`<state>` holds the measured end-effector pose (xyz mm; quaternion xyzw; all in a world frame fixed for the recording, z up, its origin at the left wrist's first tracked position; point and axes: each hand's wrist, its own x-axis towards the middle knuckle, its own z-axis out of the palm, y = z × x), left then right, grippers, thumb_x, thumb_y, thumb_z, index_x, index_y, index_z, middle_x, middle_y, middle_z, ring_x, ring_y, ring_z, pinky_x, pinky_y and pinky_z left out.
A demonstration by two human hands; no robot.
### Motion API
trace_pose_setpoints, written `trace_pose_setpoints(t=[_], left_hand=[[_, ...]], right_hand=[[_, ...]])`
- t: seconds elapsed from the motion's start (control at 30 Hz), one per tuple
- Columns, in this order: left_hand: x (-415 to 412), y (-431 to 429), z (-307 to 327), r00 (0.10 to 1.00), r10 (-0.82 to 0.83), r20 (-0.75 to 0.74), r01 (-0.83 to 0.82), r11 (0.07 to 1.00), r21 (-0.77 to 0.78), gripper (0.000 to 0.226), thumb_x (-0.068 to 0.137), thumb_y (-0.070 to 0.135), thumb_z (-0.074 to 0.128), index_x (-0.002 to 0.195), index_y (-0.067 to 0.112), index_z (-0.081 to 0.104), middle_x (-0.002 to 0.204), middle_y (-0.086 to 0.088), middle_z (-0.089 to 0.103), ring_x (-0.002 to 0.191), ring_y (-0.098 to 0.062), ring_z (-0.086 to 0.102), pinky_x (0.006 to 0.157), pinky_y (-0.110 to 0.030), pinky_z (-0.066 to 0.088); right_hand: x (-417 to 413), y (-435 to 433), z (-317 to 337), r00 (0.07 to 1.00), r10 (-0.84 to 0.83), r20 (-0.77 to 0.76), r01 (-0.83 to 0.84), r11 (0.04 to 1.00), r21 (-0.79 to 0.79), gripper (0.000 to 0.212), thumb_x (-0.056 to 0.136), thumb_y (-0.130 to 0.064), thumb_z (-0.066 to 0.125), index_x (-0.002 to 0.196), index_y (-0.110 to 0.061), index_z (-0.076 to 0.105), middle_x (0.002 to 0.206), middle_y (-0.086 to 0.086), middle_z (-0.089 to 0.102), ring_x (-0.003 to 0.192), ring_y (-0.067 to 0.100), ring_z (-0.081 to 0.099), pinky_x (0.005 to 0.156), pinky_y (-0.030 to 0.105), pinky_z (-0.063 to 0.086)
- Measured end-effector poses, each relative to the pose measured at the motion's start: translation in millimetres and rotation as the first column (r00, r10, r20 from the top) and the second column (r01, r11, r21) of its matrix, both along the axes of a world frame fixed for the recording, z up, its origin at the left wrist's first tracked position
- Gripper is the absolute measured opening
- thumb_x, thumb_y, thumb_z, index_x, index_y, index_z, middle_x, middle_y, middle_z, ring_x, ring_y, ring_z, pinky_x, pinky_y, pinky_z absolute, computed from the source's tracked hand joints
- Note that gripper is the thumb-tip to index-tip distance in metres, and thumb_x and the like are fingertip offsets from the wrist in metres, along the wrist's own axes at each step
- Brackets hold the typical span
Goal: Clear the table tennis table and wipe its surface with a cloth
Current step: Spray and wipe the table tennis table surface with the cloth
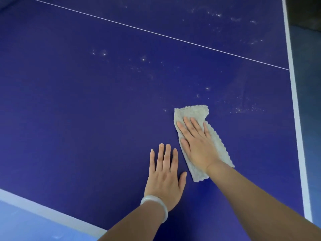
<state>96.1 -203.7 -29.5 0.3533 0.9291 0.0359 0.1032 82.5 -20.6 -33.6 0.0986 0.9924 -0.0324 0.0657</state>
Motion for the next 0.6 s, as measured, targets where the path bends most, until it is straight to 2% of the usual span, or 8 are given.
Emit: trace_pose_setpoints(t=[0.1,0.17,0.33,0.4,0.53,0.6], left_hand=[[-1,0,0,1.0,-0.002,0.003,0.002,1.0,0.005,0.07,0.1,0.051,0.024,0.152,0.004,0.029,0.159,-0.019,0.024,0.15,-0.036,0.013,0.119,-0.059,0.016],[-1,0,-1,1.0,-0.007,0.006,0.007,1.0,0.015,0.07,0.1,0.051,0.023,0.152,0.004,0.03,0.159,-0.019,0.025,0.15,-0.037,0.015,0.118,-0.06,0.018],[-1,0,0,1.0,-0.007,0.007,0.006,1.0,0.017,0.07,0.099,0.051,0.023,0.151,0.004,0.033,0.157,-0.02,0.028,0.149,-0.038,0.019,0.118,-0.06,0.02],[0,2,0,1.0,-0.008,-0.006,0.008,1.0,0.012,0.07,0.099,0.051,0.023,0.15,0.004,0.033,0.157,-0.02,0.028,0.149,-0.037,0.019,0.117,-0.059,0.021],[0,1,0,1.0,0.0,-0.027,0.0,1.0,-0.006,0.071,0.099,0.052,0.023,0.151,0.005,0.032,0.158,-0.019,0.028,0.149,-0.035,0.018,0.118,-0.058,0.021],[0,2,0,0.999,0.014,-0.049,-0.015,1.0,-0.015,0.07,0.099,0.052,0.023,0.151,0.006,0.033,0.158,-0.017,0.028,0.15,-0.034,0.018,0.118,-0.057,0.021]], right_hand=[[19,29,0,0.983,-0.183,-0.008,0.182,0.983,-0.037,0.058,0.099,-0.045,0.004,0.156,-0.035,0.0,0.165,-0.012,-0.006,0.15,0.009,-0.013,0.122,0.04,-0.01],[44,47,2,0.943,-0.333,-0.011,0.332,0.941,-0.068,0.06,0.098,-0.046,0.005,0.156,-0.035,0.001,0.165,-0.012,-0.005,0.151,0.009,-0.011,0.123,0.042,-0.008],[49,40,2,0.856,-0.517,-0.014,0.516,0.856,-0.033,0.064,0.095,-0.045,0.0,0.157,-0.03,-0.005,0.165,-0.006,-0.006,0.152,0.015,-0.009,0.122,0.047,-0.009],[47,24,3,0.876,-0.482,-0.024,0.48,0.875,-0.068,0.064,0.096,-0.045,0.001,0.157,-0.029,-0.006,0.165,-0.005,-0.009,0.151,0.016,-0.012,0.121,0.046,-0.011],[78,30,1,0.974,-0.223,-0.043,0.22,0.974,-0.058,0.059,0.101,-0.042,0.012,0.158,-0.029,0.006,0.165,-0.007,-0.002,0.152,0.013,-0.008,0.123,0.047,-0.002],[99,61,0,0.945,-0.324,-0.055,0.321,0.946,-0.049,0.059,0.1,-0.043,0.012,0.158,-0.031,0.006,0.165,-0.009,0.0,0.152,0.011,-0.007,0.123,0.046,-0.003]])
